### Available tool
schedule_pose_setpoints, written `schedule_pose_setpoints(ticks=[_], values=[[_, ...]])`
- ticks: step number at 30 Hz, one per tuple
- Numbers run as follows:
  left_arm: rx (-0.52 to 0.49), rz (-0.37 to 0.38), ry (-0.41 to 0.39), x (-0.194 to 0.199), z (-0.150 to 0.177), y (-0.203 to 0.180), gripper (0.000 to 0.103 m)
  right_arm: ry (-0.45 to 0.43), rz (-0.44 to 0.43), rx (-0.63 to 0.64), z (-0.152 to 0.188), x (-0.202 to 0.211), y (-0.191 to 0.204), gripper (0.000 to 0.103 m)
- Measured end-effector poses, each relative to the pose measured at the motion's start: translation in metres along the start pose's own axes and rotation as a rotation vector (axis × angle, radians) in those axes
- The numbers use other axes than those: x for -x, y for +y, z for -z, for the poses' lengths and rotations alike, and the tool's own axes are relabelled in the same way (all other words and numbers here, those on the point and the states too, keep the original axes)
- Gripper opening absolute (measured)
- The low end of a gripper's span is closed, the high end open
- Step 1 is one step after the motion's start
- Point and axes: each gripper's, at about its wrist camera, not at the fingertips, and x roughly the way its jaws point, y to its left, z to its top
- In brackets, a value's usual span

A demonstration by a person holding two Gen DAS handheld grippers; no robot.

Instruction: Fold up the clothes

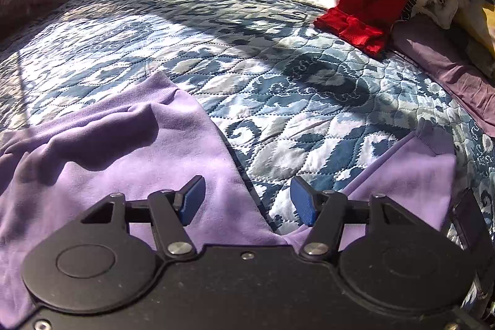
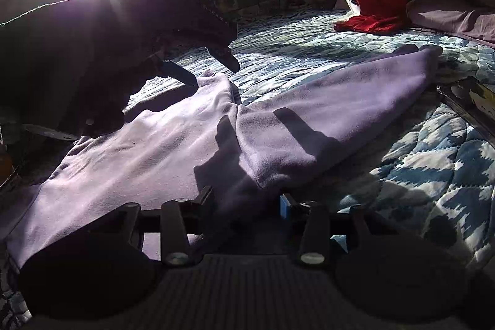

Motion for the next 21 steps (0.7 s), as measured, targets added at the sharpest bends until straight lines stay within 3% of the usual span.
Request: schedule_pose_setpoints(ticks=[7, 8, 13, 16, 21], values=[[-0.076, -0.073, 0.142, -0.054, -0.013, -0.01, 0.048, 0.002, -0.01, -0.017, -0.002, -0.002, -0.004, 0.042], [-0.103, -0.11, 0.151, -0.059, -0.013, -0.013, 0.043, 0.001, -0.009, -0.019, -0.002, -0.002, -0.004, 0.039], [-0.163, -0.178, 0.126, -0.055, -0.013, -0.025, 0.042, 0.003, -0.011, -0.031, -0.001, -0.002, -0.007, 0.037], [-0.234, -0.082, 0.076, -0.035, -0.02, -0.052, 0.042, 0.001, 0.0, -0.029, 0.001, -0.003, -0.004, 0.038], [-0.427, 0.241, 0.021, 0.003, -0.028, -0.138, 0.05, -0.005, 0.016, -0.011, 0.003, -0.001, -0.002, 0.038]])
